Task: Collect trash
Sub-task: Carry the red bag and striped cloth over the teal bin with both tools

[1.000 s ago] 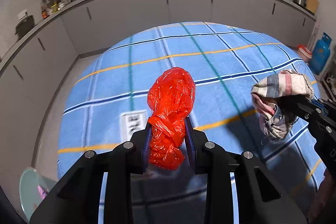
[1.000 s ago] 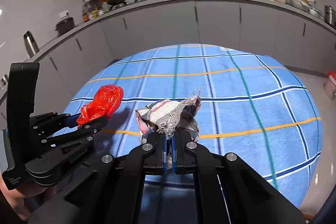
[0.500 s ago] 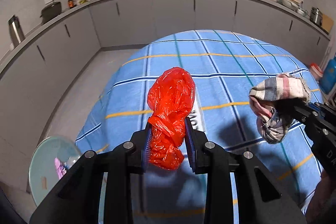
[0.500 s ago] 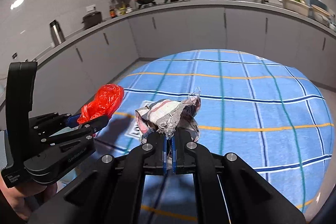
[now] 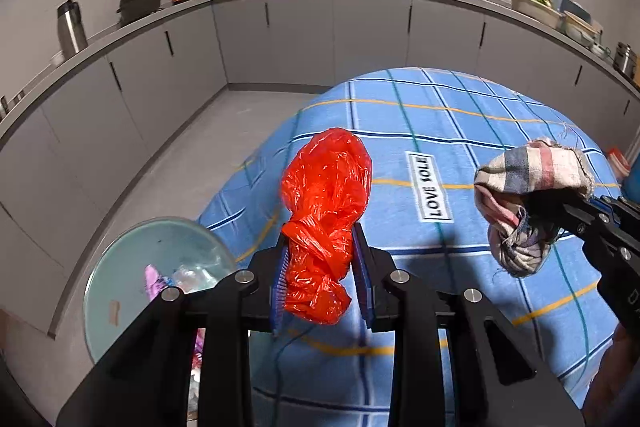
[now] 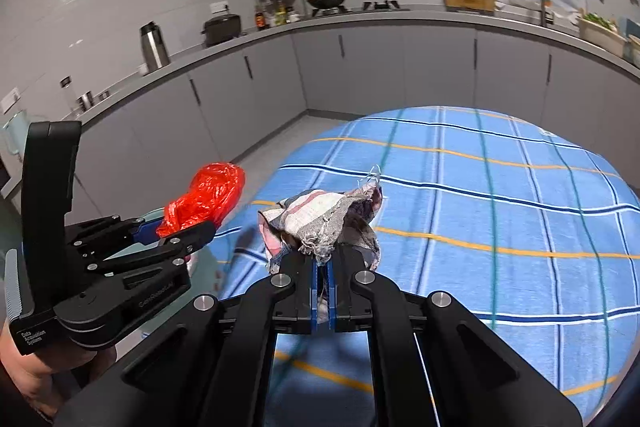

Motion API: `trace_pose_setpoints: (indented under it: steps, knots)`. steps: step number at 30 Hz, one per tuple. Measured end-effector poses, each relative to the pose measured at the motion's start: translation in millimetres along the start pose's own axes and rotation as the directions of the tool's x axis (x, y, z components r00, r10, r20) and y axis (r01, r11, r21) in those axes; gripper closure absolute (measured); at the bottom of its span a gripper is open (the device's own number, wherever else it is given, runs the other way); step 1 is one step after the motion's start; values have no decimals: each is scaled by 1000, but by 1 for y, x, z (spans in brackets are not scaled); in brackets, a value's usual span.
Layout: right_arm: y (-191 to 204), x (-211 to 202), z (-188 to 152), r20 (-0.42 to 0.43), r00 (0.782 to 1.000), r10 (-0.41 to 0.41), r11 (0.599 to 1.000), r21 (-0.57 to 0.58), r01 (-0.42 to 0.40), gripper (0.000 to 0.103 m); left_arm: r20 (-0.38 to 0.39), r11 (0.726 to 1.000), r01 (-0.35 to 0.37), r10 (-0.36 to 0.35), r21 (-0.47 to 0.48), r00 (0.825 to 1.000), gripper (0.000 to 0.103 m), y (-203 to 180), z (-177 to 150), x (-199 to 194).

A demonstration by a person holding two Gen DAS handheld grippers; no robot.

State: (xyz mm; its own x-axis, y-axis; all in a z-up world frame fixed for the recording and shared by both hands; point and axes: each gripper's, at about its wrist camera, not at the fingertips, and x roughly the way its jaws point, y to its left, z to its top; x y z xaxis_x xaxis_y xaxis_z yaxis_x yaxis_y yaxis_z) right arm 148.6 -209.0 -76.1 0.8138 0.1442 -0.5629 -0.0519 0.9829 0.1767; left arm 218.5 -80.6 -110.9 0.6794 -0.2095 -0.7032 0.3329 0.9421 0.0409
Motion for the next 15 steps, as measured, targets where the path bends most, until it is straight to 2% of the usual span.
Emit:
trace_pose_setpoints:
  steps: [15]
  knots:
    - [62,17,4,-26,995,91,991,-94,-93,99,8,994,-57,58,-94,998,74,57,-17,-17]
